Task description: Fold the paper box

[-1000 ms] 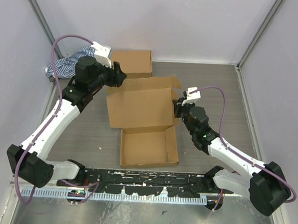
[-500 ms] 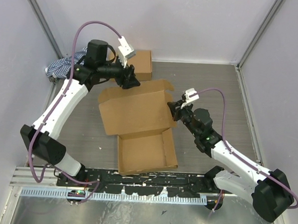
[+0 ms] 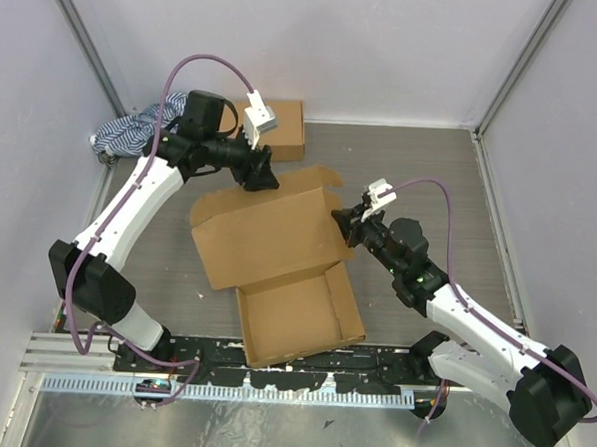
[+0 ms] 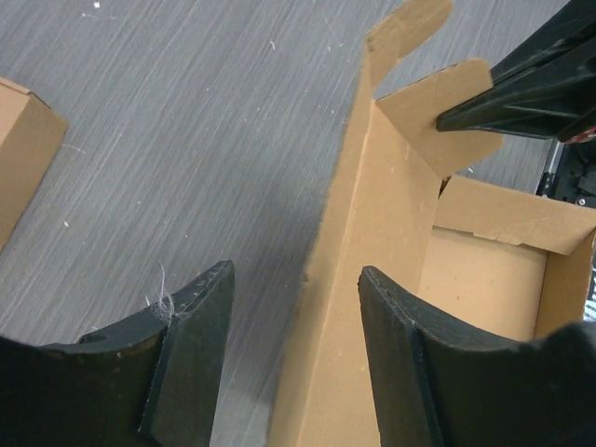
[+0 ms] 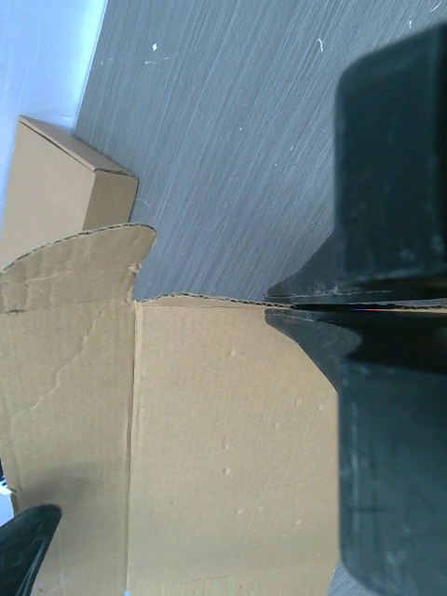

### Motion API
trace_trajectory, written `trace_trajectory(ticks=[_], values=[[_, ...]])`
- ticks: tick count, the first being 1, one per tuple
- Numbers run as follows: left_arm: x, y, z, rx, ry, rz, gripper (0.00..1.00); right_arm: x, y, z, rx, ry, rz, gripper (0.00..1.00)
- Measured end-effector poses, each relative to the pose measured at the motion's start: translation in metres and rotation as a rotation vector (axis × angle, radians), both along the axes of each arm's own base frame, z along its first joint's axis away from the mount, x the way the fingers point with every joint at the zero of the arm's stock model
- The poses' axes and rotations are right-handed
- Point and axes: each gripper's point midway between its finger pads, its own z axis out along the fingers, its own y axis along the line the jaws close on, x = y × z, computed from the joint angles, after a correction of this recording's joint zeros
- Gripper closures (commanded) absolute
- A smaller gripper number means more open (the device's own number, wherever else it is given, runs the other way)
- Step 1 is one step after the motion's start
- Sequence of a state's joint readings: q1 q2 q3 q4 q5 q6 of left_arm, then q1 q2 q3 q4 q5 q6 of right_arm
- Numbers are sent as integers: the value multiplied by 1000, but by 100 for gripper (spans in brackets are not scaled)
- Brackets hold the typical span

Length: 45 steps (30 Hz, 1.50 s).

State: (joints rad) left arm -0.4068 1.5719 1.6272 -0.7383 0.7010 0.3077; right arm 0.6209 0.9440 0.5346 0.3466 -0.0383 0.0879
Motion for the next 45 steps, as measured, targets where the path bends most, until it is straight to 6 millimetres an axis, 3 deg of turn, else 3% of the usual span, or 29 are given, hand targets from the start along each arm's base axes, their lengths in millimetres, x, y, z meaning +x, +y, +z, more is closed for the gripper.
trace_trajectory(ticks=[7, 15, 16, 18, 20, 26, 29, 34, 39, 45], values=[[-1, 0, -15, 16, 37, -6, 46, -2, -1, 2, 1, -2, 0, 99], [-21, -7, -37, 25, 146, -59, 80, 2, -5, -4, -16, 21, -26, 97], [-24, -8, -43, 41, 165, -63, 85, 3, -5, -5, -19, 29, -32, 93], [-24, -10, -51, 69, 173, -57, 93, 4, -7, -10, -35, 62, -49, 77], [-21, -12, -53, 102, 149, -42, 98, 6, -9, -14, -52, 106, -72, 70], [-30, -25, -41, 242, 57, -9, 100, 23, -15, 3, -93, 262, -194, 62], [-34, -34, -28, 297, -26, -6, 100, 21, -21, 1, -94, 327, -234, 62], [-31, -40, -16, 364, -152, -5, 100, -2, -36, -33, -154, 480, -275, 61], [-15, -31, -14, 424, -245, 21, 100, -23, -48, -59, -169, 585, -305, 53], [7, -37, -14, 424, -353, 36, 100, -37, -49, -93, -208, 698, -306, 47]])
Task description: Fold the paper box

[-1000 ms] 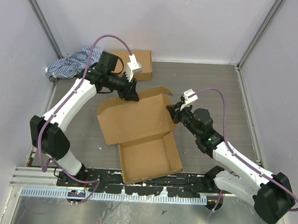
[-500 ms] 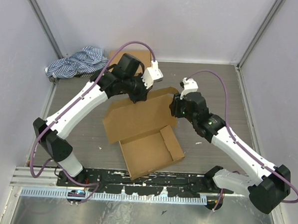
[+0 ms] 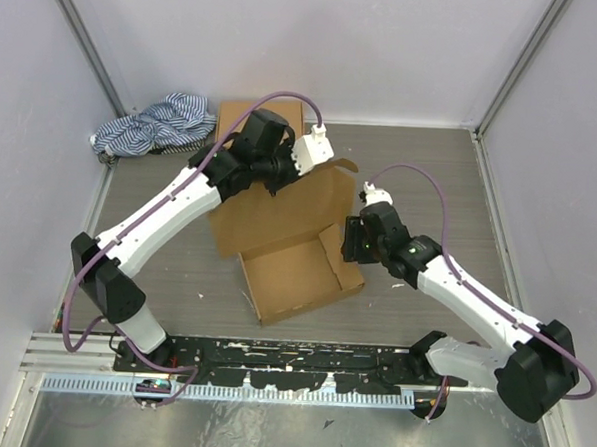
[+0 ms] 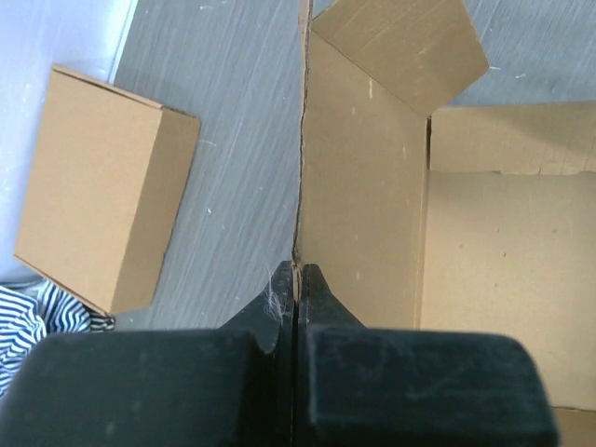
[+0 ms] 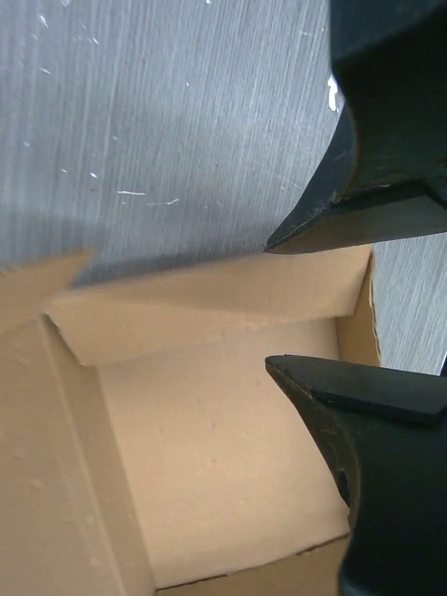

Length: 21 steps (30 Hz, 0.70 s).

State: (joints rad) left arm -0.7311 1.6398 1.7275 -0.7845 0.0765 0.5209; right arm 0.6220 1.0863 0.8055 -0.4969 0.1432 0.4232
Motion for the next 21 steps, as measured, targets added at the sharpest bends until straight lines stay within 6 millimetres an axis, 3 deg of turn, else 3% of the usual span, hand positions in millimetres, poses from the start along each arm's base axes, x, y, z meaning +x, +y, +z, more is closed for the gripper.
trace_trajectory(ticks=[5, 13, 17, 21], values=[[9, -12, -9, -46, -51, -29, 100, 0, 6, -28, -32, 82, 19, 47], [-1, -15, -14, -100, -66, -69, 100, 3, 3, -68, -124, 177, 2, 49], [-4, -13, -11, -107, -73, -72, 100, 4, 5, -63, -111, 155, 4, 49], [-7, -11, -7, -113, -83, -76, 100, 6, 5, -44, -79, 101, -1, 49]])
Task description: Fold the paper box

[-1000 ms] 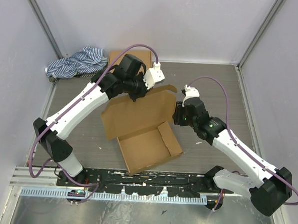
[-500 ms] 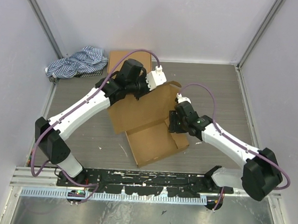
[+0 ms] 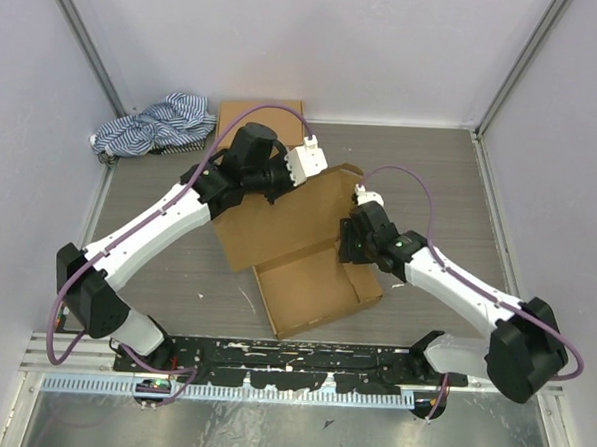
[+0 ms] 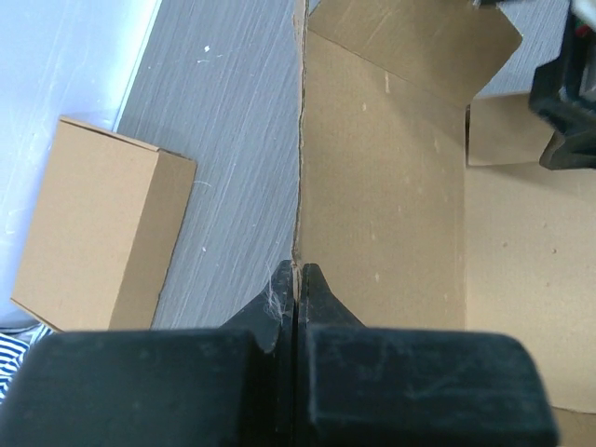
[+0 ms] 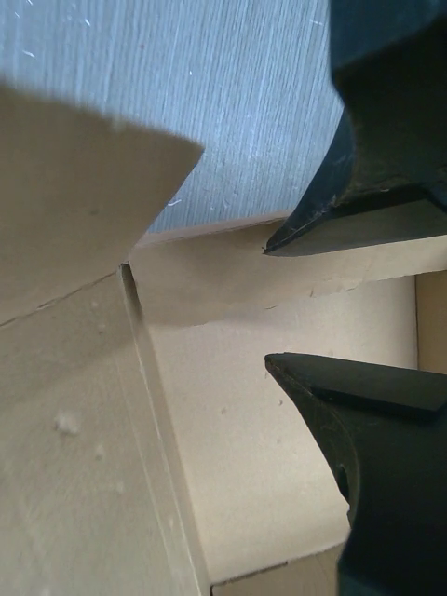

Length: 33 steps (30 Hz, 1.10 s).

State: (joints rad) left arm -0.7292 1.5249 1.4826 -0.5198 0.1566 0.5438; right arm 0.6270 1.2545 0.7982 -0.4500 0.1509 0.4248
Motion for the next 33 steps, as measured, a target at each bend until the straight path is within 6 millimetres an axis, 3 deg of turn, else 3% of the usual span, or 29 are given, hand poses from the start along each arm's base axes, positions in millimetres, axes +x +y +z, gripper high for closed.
trace_trajectory(ticks=[5, 8, 11, 17, 21, 28, 33], values=[[0, 0, 2, 1, -6, -4, 100, -1, -3, 31, 53, -85, -8, 48], [-1, 0, 2, 0, -6, -5, 100, 1, -13, 35, 25, -109, -48, 49], [-1, 0, 1, 1, -6, -6, 100, 1, -20, 22, -28, -79, -74, 53], [0, 1, 0, 6, -8, -7, 100, -6, -27, -23, -126, 41, -80, 68], [-1, 2, -3, 12, -3, -6, 100, -15, -25, -33, -115, 80, -53, 74], [0, -1, -4, 9, 12, -5, 100, -21, -13, -35, -83, 106, 0, 72], [1, -5, -7, 6, 30, -10, 100, -26, -10, -53, -124, 153, 24, 70]])
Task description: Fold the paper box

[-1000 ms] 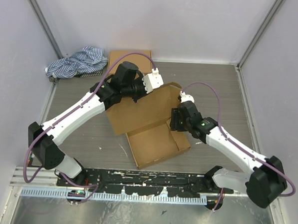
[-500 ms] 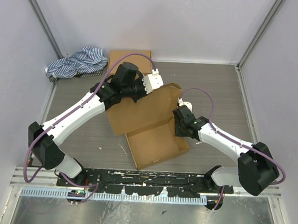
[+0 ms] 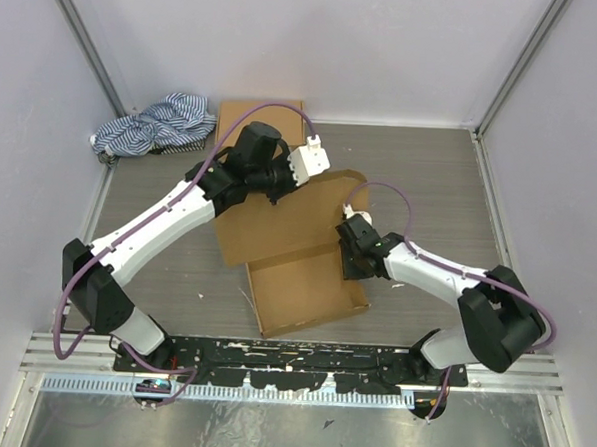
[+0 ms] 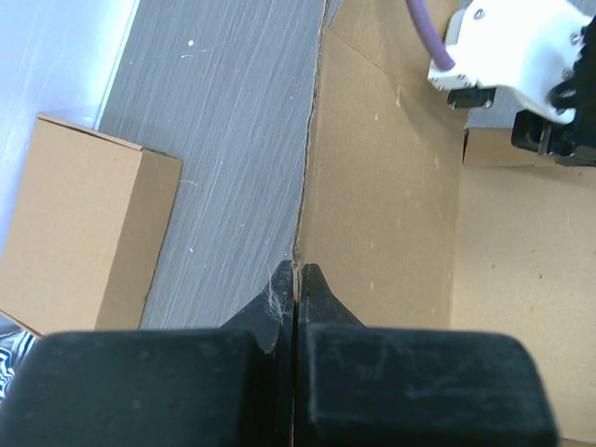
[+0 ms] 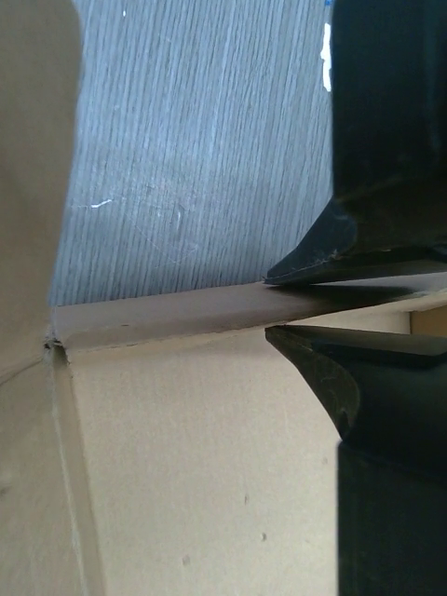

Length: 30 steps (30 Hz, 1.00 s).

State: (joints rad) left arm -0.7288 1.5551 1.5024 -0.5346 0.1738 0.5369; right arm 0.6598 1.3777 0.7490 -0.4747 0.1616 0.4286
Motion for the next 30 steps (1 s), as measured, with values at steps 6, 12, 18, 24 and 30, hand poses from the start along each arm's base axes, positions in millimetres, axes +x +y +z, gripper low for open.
trace_trajectory(ticks=[6, 12, 18, 24, 30], values=[[-2, -1, 1, -6, 9, -2, 99, -4, -1, -20, -56, 45, 4, 80], [-1, -1, 1, -8, 9, 0, 99, 2, -10, -20, -129, 11, -65, 99], [-1, -1, 2, -13, 10, 3, 99, 4, -10, -20, -165, -7, -98, 92], [0, 0, 3, -13, 8, 12, 98, 6, -9, -19, -165, -13, -124, 71], [2, 3, 3, -8, 2, 29, 98, 9, -10, -9, -156, -23, -159, 66]])
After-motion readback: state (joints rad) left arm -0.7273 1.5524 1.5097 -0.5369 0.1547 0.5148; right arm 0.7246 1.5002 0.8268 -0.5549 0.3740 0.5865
